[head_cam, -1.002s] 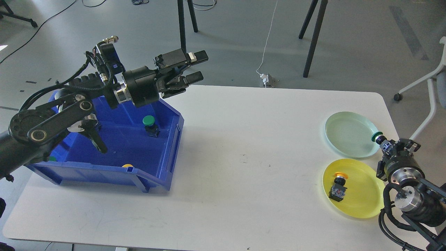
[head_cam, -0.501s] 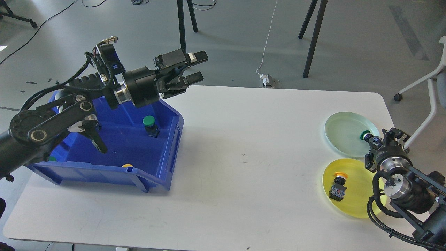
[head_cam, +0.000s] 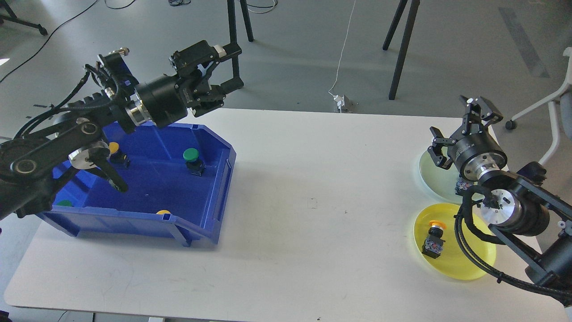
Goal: Pass button and place on color plate
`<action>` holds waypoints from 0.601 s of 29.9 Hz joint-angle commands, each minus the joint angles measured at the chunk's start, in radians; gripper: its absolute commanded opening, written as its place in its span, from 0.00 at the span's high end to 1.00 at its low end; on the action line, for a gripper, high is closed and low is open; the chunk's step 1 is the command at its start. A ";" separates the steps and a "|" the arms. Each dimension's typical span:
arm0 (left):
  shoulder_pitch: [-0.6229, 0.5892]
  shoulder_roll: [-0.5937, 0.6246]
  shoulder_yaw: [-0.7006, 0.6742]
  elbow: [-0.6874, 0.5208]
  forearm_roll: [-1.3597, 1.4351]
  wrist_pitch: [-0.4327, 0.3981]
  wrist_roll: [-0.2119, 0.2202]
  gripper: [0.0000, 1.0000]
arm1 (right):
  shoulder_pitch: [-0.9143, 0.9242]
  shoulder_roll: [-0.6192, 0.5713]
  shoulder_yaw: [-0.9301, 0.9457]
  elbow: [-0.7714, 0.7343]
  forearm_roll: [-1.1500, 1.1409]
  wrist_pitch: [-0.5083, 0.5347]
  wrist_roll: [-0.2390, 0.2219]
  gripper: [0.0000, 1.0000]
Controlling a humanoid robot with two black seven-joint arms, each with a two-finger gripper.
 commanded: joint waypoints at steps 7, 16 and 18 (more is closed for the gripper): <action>0.009 0.058 -0.050 0.141 -0.334 0.000 0.000 0.02 | 0.180 -0.096 0.000 0.035 0.121 0.243 0.003 0.04; 0.013 0.036 -0.047 0.149 -0.325 0.000 0.000 0.01 | 0.163 -0.155 -0.050 -0.158 0.184 0.802 0.005 0.01; 0.013 0.033 -0.045 0.149 -0.325 0.000 0.000 0.01 | 0.163 -0.147 -0.054 -0.221 0.186 0.802 0.005 0.01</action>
